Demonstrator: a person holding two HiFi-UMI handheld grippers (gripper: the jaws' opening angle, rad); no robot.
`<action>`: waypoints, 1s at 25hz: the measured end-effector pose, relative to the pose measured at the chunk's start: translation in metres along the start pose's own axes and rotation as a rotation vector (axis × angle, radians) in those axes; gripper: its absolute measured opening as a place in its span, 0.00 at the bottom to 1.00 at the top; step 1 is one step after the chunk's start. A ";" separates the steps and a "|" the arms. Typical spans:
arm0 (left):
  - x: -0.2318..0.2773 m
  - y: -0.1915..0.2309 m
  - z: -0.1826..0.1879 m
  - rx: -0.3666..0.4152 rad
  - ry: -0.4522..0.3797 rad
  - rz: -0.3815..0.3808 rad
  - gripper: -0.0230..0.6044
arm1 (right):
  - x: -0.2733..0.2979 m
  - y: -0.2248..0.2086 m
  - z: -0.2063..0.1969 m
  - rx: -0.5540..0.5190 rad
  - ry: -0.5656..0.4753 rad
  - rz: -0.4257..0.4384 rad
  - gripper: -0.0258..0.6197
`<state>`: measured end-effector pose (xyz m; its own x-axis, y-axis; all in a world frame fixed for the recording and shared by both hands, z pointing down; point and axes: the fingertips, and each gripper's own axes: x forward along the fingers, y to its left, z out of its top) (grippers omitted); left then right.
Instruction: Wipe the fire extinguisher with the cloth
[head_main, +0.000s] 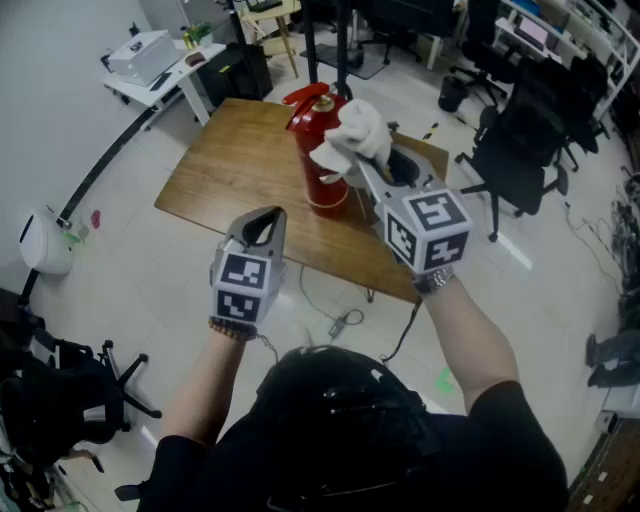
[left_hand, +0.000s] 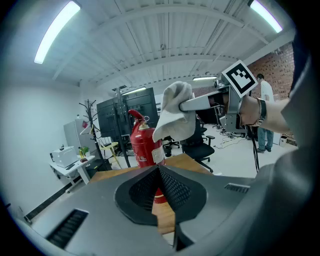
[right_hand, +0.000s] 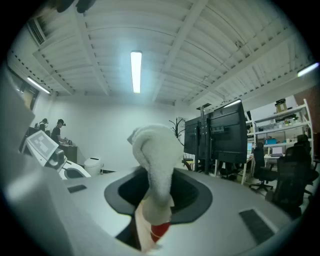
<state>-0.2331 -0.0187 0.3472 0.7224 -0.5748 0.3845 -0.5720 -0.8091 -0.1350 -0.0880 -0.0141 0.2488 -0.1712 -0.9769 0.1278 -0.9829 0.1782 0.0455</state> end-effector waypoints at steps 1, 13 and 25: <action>0.005 0.006 0.000 0.001 -0.005 -0.004 0.03 | 0.008 -0.001 0.002 -0.006 -0.001 -0.003 0.25; 0.052 0.087 0.008 0.027 -0.050 -0.111 0.03 | 0.096 -0.009 0.005 -0.030 0.075 -0.108 0.25; 0.082 0.101 0.017 0.051 -0.075 -0.231 0.03 | 0.118 -0.025 -0.015 -0.050 0.180 -0.214 0.24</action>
<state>-0.2255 -0.1494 0.3496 0.8596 -0.3800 0.3416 -0.3694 -0.9240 -0.0984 -0.0829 -0.1320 0.2779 0.0594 -0.9570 0.2838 -0.9901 -0.0203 0.1388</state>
